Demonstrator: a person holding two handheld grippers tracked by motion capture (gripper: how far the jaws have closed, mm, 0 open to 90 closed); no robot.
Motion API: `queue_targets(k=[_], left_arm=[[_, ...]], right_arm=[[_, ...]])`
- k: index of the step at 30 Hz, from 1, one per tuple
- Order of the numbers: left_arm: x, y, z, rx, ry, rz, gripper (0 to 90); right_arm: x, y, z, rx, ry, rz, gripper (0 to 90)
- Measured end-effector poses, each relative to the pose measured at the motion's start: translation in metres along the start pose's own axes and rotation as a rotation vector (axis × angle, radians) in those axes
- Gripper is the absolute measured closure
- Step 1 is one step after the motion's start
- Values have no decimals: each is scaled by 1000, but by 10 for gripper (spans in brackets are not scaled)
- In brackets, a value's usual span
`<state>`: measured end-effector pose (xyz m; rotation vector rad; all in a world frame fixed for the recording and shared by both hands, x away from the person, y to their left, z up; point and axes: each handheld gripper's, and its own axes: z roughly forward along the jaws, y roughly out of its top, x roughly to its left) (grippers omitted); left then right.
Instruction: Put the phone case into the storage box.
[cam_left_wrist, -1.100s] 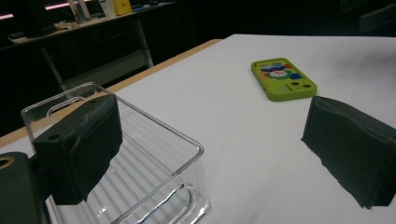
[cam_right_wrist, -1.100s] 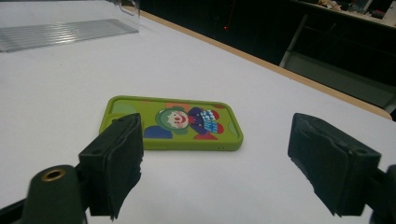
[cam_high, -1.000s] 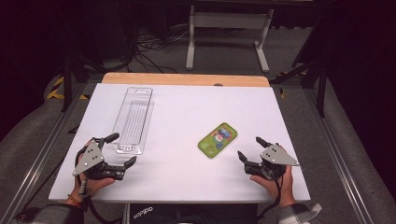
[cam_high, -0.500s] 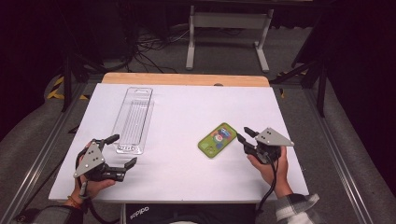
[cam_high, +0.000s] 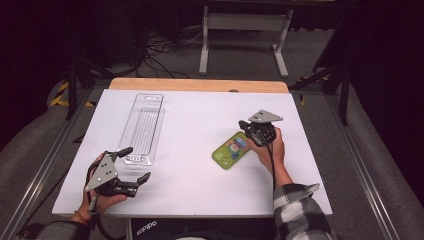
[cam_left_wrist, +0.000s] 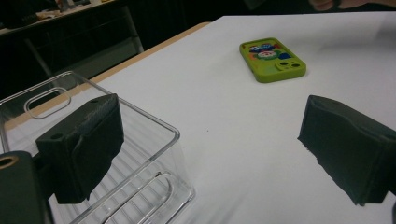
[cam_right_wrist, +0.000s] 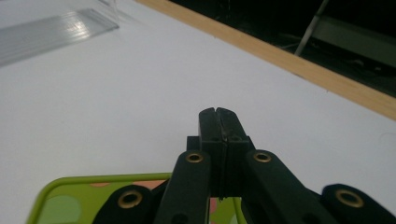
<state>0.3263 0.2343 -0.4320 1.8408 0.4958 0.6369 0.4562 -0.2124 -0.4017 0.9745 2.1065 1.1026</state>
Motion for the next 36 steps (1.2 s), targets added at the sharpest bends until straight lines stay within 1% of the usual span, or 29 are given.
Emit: queue_targets(k=[1, 2, 3, 4, 5, 7, 8, 9, 12, 19, 20, 21, 23, 24, 27, 28, 29, 30, 31, 32, 36], left_arm=[[-1, 0, 0, 3, -3, -9, 70], [-1, 0, 0, 3, -3, -9, 69], [-1, -1, 2, 5, -9, -18, 68], [-1, -1, 2, 5, -9, -18, 68], [-1, -2, 3, 13, -11, -13, 68], [-2, -2, 4, 15, -9, 1, 68], [-2, -2, 4, 15, -8, -9, 68], [-2, -2, 4, 16, -10, -9, 68], [-2, -2, 5, 20, -17, -8, 68], [-3, -2, 6, 22, -12, -3, 67], [-3, -2, 6, 22, -13, -6, 67], [-3, -2, 6, 21, -12, -3, 67], [-2, -2, 6, 20, -17, -13, 67], [-1, -2, 6, 23, -15, -9, 65], [-2, -2, 5, 23, -14, -7, 65], [-1, -3, 4, 19, -9, -15, 66], [-1, -3, 4, 19, -9, -15, 66], [-1, -3, 3, 22, -8, -15, 66], [-1, -3, 3, 22, -8, -15, 65], [-1, -3, 3, 17, -6, -13, 65], [0, -3, 2, 18, 0, -13, 66]], right_arm=[[-1, 0, 6, 18, -4, 2, 900], [-1, 0, 6, 18, -4, 2, 900], [-4, -4, 24, 69, -5, 9, 900], [-6, -6, 30, 87, -1, 10, 900], [-6, -6, 30, 87, -1, 10, 900], [-7, -10, 41, 126, -4, 14, 900], [-8, -12, 46, 141, -1, 16, 900], [-7, -13, 49, 159, -3, 7, 900], [-5, -15, 55, 187, -17, -7, 900], [-1, -17, 64, 227, -17, -38, 900], [0, -17, 65, 230, -15, -38, 900], [2, -17, 66, 252, -17, -50, 900], [2, -17, 65, 257, -18, -51, 900], [1, -17, 65, 263, -17, -47, 900], [-5, -20, 59, 281, -14, -8, 900], [-7, -22, 57, 285, -14, 7, 900], [-7, -22, 57, 285, -14, 7, 900], [-10, -24, 51, 294, -13, 22, 900], [-10, -24, 51, 294, -13, 22, 900], [-11, -26, 48, 298, -16, 21, 900], [-17, -35, 34, 312, -6, 35, 900]])
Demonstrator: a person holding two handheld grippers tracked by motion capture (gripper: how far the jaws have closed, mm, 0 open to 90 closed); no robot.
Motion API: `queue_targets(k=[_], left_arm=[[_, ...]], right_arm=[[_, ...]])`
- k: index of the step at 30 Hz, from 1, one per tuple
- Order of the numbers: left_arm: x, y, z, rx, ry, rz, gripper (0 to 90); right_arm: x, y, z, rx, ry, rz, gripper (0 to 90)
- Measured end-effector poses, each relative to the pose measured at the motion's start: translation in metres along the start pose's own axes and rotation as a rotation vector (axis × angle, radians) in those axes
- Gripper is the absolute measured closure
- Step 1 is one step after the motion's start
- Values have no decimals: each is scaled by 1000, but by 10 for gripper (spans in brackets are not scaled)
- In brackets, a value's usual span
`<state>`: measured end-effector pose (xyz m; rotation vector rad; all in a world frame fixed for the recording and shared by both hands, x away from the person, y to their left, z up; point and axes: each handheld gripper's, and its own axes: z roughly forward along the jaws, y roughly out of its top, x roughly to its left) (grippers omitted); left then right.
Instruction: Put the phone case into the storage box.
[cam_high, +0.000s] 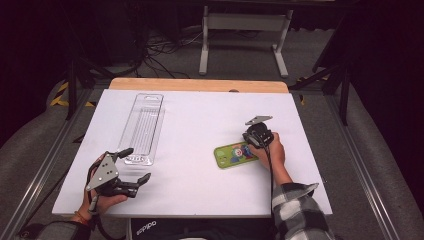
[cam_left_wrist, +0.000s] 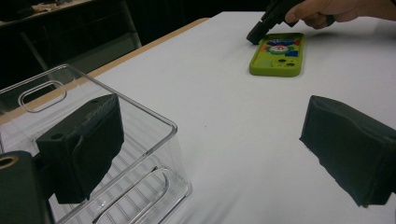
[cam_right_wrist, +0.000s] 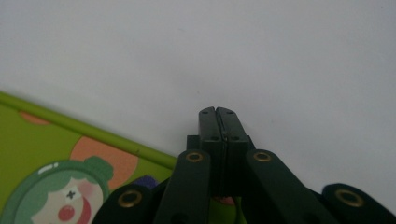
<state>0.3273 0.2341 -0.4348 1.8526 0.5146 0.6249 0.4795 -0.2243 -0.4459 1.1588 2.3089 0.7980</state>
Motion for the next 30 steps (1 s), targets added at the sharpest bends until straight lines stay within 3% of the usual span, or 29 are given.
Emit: queue_targets(k=[8, 15, 22, 30], left_arm=[[0, -1, -3, -1, 18, 0, 72], [0, 0, -4, -1, 19, -5, 74], [0, 0, -3, 8, 24, 5, 74], [-1, 0, -3, 12, 20, 0, 74]], right_arm=[[-5, -20, -20, 25, 22, 18, 894], [-4, -45, -46, 54, 53, 61, 871], [6, -58, -60, 60, 32, 17, 844], [21, -71, -73, 54, 69, 5, 829]])
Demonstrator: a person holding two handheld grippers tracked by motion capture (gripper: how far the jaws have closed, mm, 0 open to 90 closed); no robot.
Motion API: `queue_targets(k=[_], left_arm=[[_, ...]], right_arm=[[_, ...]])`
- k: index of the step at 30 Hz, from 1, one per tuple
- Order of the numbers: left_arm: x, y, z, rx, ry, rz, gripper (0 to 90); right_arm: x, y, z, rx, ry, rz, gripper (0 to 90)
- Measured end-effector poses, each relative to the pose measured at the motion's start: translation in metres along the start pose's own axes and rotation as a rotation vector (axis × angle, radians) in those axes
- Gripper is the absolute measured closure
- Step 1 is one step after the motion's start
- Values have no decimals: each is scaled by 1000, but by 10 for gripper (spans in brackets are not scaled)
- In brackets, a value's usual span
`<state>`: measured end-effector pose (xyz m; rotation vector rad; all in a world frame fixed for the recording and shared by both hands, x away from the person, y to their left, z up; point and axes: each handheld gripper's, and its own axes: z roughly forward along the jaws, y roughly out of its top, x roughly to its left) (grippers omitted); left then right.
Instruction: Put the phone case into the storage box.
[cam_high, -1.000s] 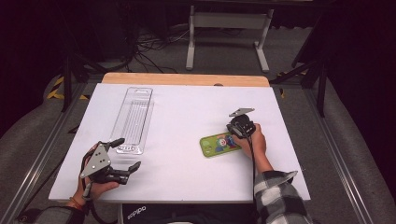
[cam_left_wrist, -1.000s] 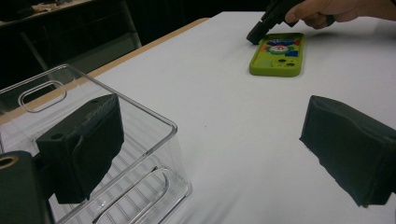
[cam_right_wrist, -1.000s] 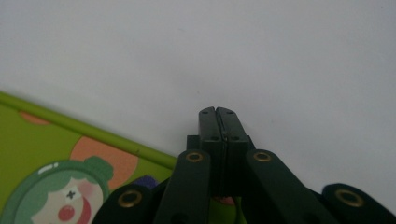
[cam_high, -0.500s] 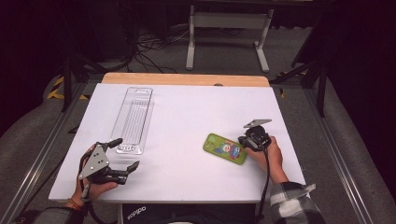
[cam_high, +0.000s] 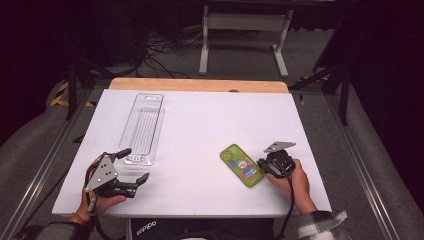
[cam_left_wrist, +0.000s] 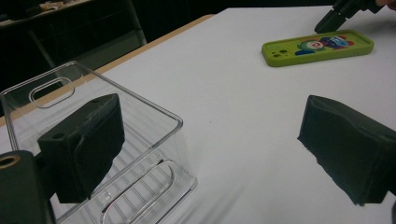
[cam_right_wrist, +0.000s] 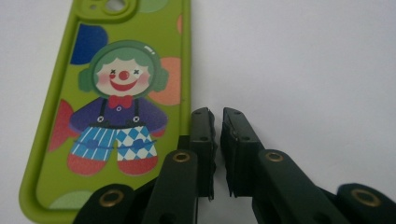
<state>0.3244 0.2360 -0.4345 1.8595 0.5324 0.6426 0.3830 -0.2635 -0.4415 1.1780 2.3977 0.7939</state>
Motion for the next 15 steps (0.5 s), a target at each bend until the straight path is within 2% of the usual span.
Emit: queue_targets(k=[10, 15], left_arm=[[0, 0, 1, 8, -2, 11, 78], [-1, 1, 1, 9, -10, 9, 77]], right_arm=[[20, -5, -5, 2, 69, -24, 804], [22, -5, -5, -4, 74, -37, 776]])
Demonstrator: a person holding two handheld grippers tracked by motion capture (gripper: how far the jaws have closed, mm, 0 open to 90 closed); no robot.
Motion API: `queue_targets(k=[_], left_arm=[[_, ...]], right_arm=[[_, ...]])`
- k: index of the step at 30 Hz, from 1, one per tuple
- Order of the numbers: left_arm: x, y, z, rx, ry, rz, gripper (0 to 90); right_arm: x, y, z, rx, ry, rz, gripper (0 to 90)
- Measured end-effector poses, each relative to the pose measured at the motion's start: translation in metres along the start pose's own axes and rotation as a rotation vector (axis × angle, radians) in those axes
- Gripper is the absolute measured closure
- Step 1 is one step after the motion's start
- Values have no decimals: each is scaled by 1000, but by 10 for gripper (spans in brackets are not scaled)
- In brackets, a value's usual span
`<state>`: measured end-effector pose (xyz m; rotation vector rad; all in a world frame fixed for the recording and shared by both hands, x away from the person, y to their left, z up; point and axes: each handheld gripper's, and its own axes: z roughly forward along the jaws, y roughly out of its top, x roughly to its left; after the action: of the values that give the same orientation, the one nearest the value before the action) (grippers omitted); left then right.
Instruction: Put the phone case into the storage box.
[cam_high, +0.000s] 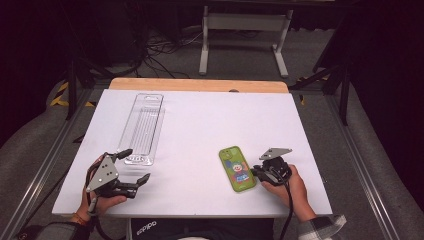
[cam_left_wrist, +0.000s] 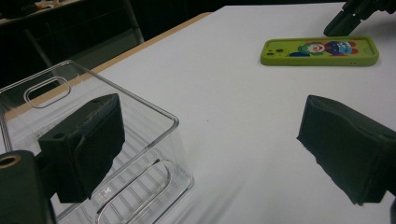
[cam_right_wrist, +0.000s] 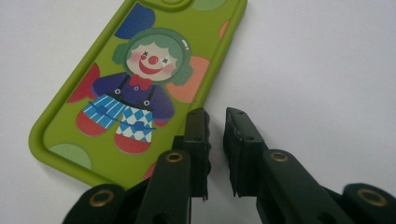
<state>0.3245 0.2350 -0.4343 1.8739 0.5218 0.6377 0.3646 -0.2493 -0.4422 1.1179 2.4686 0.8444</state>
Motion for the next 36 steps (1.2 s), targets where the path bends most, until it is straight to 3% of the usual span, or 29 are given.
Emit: queue_targets(k=[3, 6, 7, 8, 10, 12, 14, 18, 26, 31, 36], left_arm=[[0, -1, 1, 1, -5, -7, 76], [1, -1, 1, 3, -4, -3, 75], [1, -1, 1, 8, -9, -3, 75], [1, -1, 2, 12, -10, -5, 75], [0, -1, 3, 20, -17, -2, 73], [0, -1, 4, 22, -13, -1, 73], [0, -1, 3, 17, -11, -6, 76], [1, -2, 3, 28, -24, -4, 77], [-1, -2, 4, 38, -41, 20, 90], [-2, -2, 5, 37, -40, 8, 90], [-2, -2, 5, 41, -39, 29, 90]], right_arm=[[-3, 0, -1, -3, -15, 17, 630], [-7, 3, -6, -39, -39, 64, 449], [-8, 8, -10, -65, -60, 100, 341], [-8, 8, -10, -65, -60, 100, 341], [-8, 17, -12, -93, -61, 162, 222], [-7, 31, -9, -84, -44, 200, 139], [-2, 48, 1, -39, -47, 219, 119], [8, 73, 31, 94, 5, 194, 94], [16, 93, 57, 162, 1, 179, 85], [20, 97, 70, 190, -29, 178, 75], [26, 99, 79, 198, -89, 165, 43]])
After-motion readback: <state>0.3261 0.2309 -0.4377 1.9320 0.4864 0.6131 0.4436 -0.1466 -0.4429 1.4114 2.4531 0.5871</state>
